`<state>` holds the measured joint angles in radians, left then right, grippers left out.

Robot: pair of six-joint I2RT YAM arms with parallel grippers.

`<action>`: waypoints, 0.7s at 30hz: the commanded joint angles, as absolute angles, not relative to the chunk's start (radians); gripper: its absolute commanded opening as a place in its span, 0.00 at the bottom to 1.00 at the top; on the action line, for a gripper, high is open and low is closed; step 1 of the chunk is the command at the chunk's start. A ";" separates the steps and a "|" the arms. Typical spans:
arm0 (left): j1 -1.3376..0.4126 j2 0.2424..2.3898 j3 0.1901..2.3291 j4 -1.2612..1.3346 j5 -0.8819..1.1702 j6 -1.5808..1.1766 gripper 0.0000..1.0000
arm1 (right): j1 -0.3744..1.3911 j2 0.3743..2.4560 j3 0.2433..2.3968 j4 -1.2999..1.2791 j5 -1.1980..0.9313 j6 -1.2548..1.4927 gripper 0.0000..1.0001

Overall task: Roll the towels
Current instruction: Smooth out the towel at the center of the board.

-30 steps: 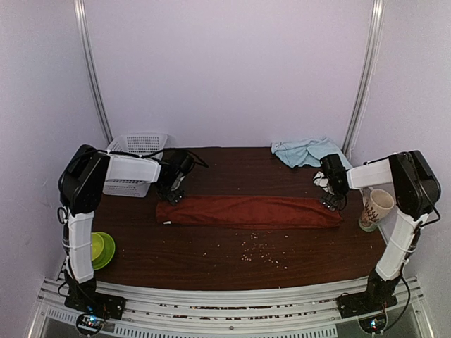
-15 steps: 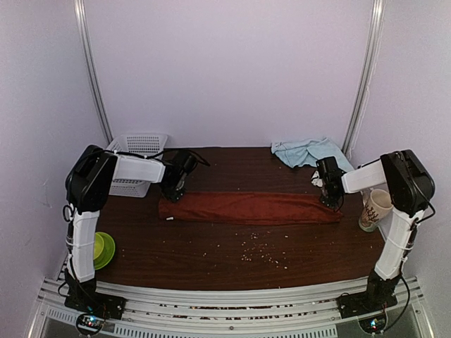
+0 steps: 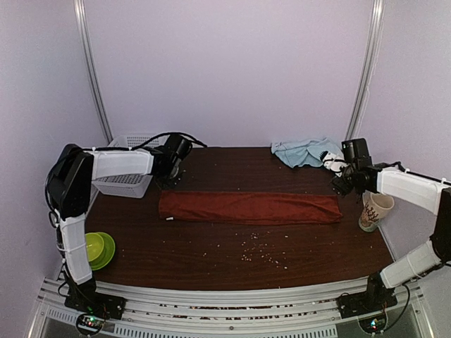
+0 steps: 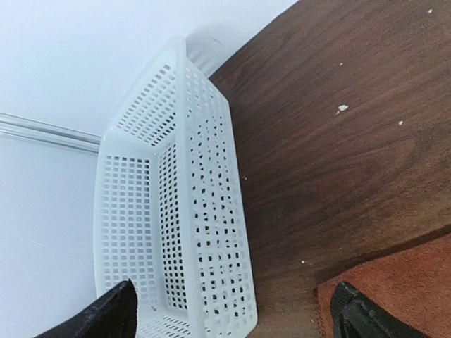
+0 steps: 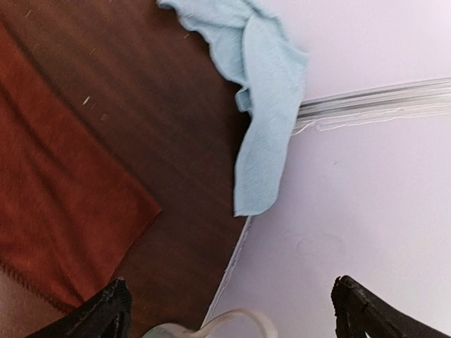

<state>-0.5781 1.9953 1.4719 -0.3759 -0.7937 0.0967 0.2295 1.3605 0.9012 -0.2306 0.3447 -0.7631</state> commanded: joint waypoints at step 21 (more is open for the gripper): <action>-0.716 1.940 1.315 -0.361 -0.735 0.005 0.98 | 0.133 1.430 0.665 -0.178 0.288 -0.841 1.00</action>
<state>-0.7208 1.9244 1.3273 -0.3752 -0.7406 0.0227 0.1421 1.4288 0.6323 -0.2050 0.3099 -0.8642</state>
